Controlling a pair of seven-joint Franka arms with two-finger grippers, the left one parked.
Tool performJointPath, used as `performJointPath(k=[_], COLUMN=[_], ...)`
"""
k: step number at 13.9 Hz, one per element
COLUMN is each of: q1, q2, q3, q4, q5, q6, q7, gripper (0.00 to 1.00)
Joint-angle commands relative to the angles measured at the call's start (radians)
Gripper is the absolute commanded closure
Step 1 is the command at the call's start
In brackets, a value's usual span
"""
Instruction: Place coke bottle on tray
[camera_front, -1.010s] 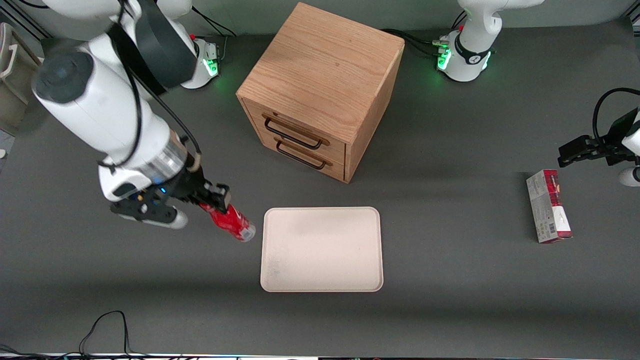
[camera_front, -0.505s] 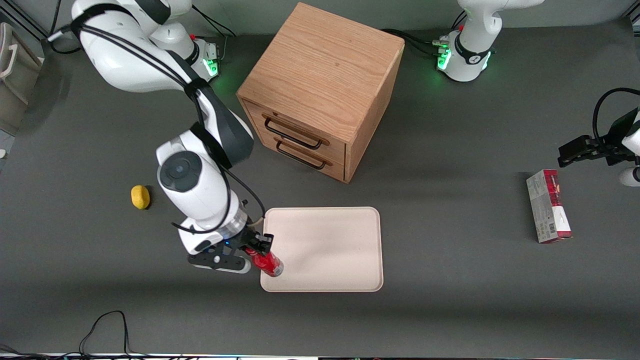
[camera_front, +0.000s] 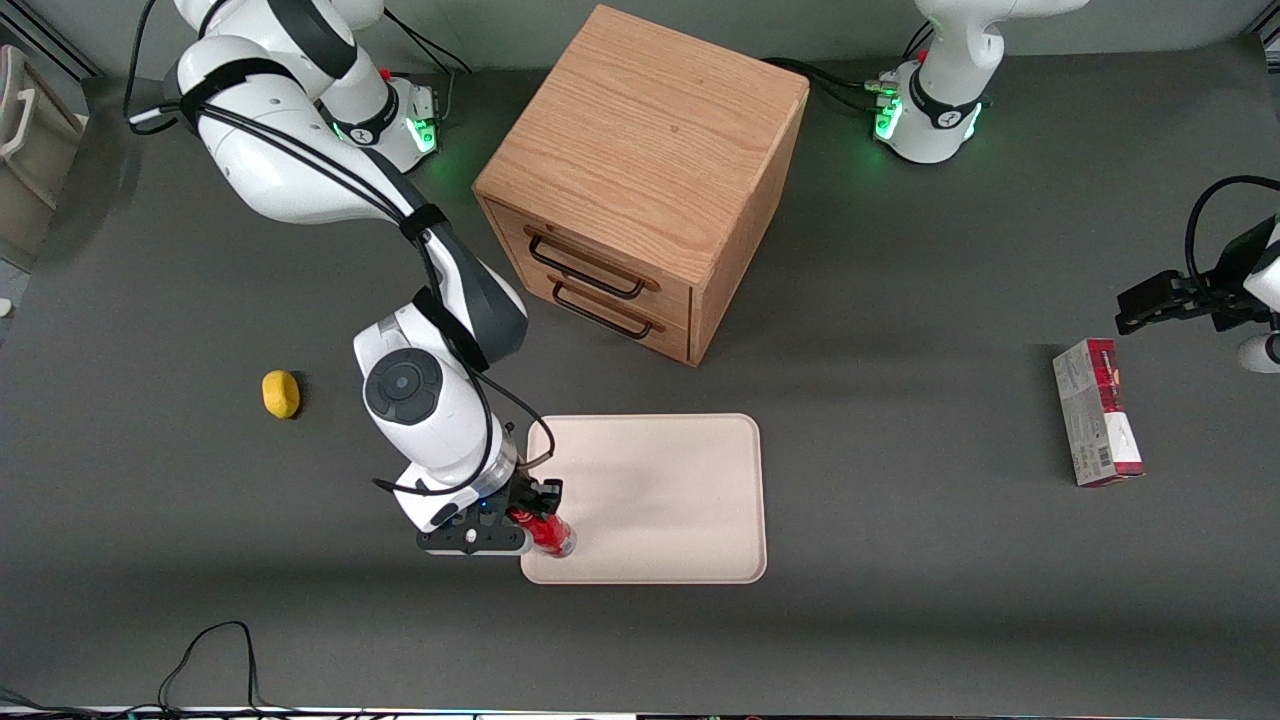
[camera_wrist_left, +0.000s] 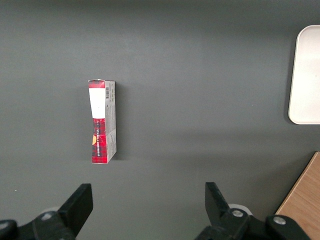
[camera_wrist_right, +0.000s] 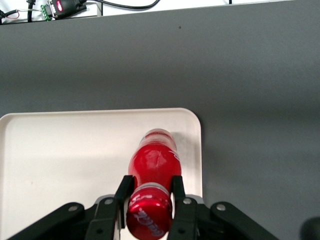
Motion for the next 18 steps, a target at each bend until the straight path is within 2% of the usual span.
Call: performJointPath(k=[1, 2, 3, 4, 5, 9, 12, 14, 16, 18], q1=[0.009, 0.009, 0.009, 0.009, 0.009, 0.017, 0.021, 0.015, 0.0, 0.007], q2=[0.023, 0.026, 0.031, 0.031, 0.031, 0.008, -0.076, -0.173, -0.335, -0.472], q3=[-0.009, -0.009, -0.009, -0.009, -0.01, -0.033, -0.055, -0.096, -0.151, -0.246], q4=[0.011, 0.011, 0.01, -0.001, -0.006, -0.009, -0.009, -0.033, -0.163, -0.257], q5=[-0.02, -0.019, -0.019, -0.019, -0.02, -0.042, -0.029, 0.05, 0.134, 0.205], q6=[0.028, 0.029, 0.031, 0.031, 0.036, 0.03, -0.114, -0.249, -0.309, -0.366], q7=[-0.02, -0.018, -0.018, -0.018, -0.02, -0.05, -0.049, -0.073, -0.144, -0.174], gripper=[0.93, 0.77, 0.66, 0.45, 0.0, 0.0, 0.0, 0.0, 0.0, 0.0])
